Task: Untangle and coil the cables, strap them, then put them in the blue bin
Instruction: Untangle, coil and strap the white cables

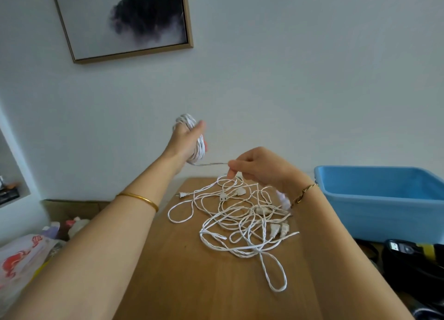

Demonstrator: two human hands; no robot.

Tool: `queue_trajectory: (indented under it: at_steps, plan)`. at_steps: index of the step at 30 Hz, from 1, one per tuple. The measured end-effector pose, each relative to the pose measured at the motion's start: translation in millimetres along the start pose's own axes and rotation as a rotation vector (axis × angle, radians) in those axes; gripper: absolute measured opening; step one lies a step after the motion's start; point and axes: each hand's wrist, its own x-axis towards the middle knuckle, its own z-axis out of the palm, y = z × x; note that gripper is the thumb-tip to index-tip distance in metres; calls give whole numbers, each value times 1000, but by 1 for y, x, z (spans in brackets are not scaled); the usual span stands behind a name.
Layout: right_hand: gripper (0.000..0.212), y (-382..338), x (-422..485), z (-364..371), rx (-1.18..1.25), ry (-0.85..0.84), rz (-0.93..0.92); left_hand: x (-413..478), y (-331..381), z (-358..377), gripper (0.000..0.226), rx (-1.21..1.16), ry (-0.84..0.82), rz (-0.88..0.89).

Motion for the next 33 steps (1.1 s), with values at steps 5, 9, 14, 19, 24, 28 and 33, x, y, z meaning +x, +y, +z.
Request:
queue_trajectory:
  at_steps: [5, 9, 14, 19, 24, 28, 33]
  plan:
    - [18, -6, 5, -10, -83, 227, -185, -26, -2, 5, 51, 264, -464, -93]
    - [13, 4, 12, -7, 106, 364, -258, -44, -2, 9, 52, -104, -745, -301]
    - [13, 29, 2, 11, 414, 401, -161, -60, -21, 19, 18, -447, -799, -458]
    - [15, 54, -15, 40, 653, 389, -119, -79, -46, 40, 20, -709, -759, -556]
    - [12, 74, -38, 50, 501, 367, -42, -89, -68, 61, 36, -921, -795, -553]
    - [14, 88, -60, 44, 500, 434, -5, -100, -71, 84, 36, -932, -875, -587]
    - [4, 105, -84, 41, 566, 500, 29, -119, -68, 110, 17, -847, -793, -700]
